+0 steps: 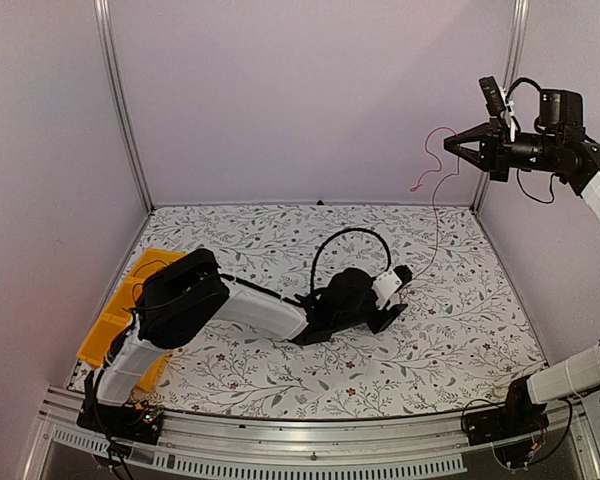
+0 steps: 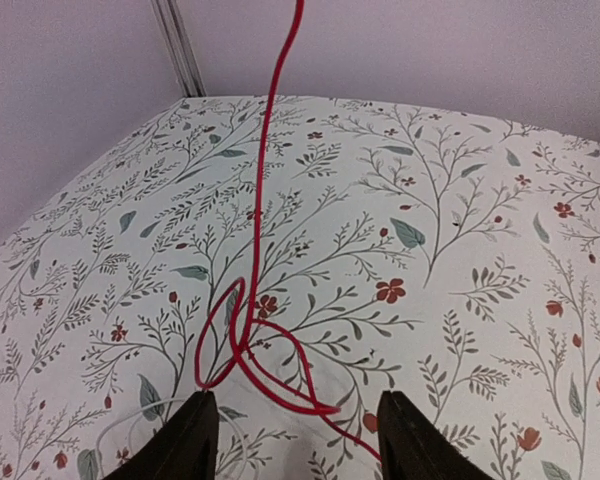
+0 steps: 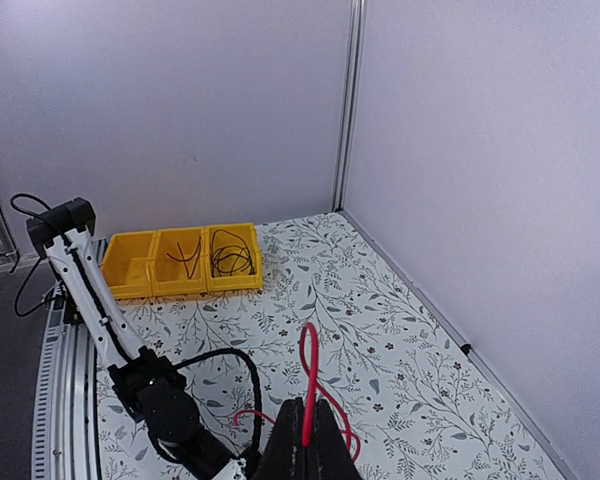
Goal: Untangle the cables
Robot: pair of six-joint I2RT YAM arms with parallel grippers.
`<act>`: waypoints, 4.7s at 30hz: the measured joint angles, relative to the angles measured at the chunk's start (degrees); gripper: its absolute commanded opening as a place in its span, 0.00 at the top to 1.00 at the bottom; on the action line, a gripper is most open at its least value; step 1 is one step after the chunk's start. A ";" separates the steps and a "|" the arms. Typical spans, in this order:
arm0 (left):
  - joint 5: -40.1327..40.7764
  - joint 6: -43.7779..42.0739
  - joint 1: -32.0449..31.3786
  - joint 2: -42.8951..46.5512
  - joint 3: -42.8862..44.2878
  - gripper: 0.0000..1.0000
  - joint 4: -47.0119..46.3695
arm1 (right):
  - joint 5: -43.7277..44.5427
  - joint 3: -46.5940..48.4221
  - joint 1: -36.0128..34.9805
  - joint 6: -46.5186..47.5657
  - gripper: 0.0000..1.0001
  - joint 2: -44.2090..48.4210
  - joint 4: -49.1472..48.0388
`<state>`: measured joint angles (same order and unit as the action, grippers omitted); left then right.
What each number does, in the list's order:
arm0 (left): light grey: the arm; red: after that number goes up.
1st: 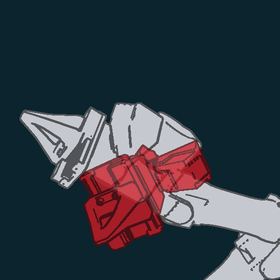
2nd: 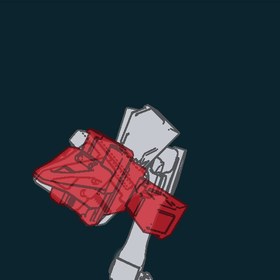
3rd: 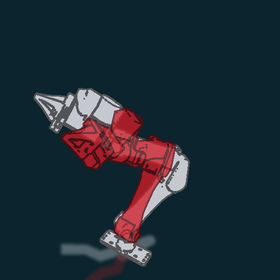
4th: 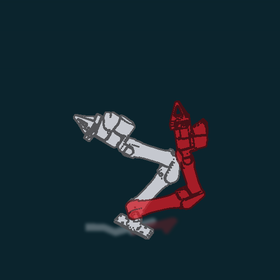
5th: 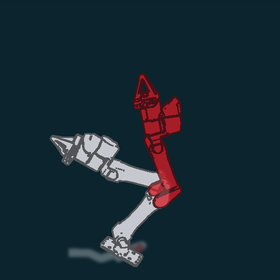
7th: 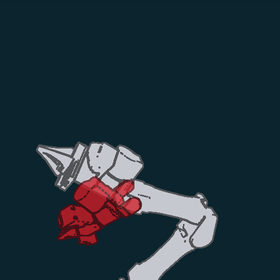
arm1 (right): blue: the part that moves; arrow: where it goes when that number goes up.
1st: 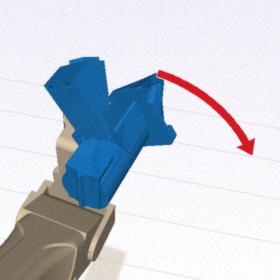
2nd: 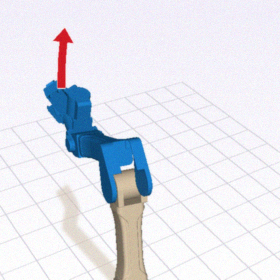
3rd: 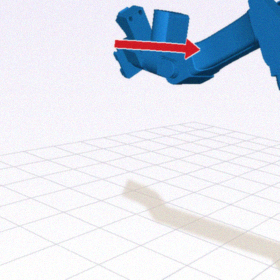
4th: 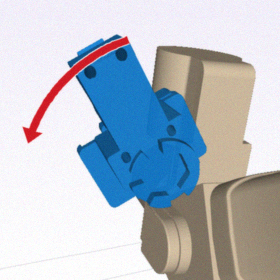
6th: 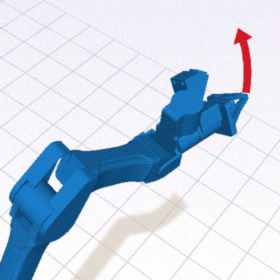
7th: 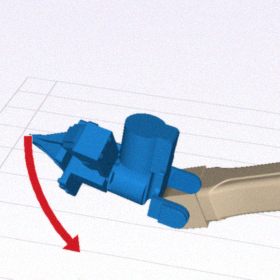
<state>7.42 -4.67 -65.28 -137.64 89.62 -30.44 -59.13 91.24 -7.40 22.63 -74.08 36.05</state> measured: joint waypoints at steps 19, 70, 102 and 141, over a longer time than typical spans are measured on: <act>-8.83 12.66 1.22 -2.75 5.18 0.58 1.14 | -0.02 -1.62 0.00 -0.61 1.00 0.61 -0.11; -25.24 24.96 11.26 33.51 -33.83 1.00 -15.87 | 15.91 -26.45 10.29 6.01 1.00 10.64 -5.18; -12.76 12.31 36.37 83.36 -32.46 1.00 29.35 | 23.71 -33.77 5.73 2.12 0.98 -2.25 -13.92; 12.31 -3.34 43.54 72.91 9.29 1.00 57.18 | 12.79 -20.46 -17.35 8.37 0.53 -10.60 -0.15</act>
<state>19.73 -8.01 -21.74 -64.73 98.91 26.74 -46.35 70.78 -24.75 31.00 -84.68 35.90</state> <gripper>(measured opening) 0.010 0.465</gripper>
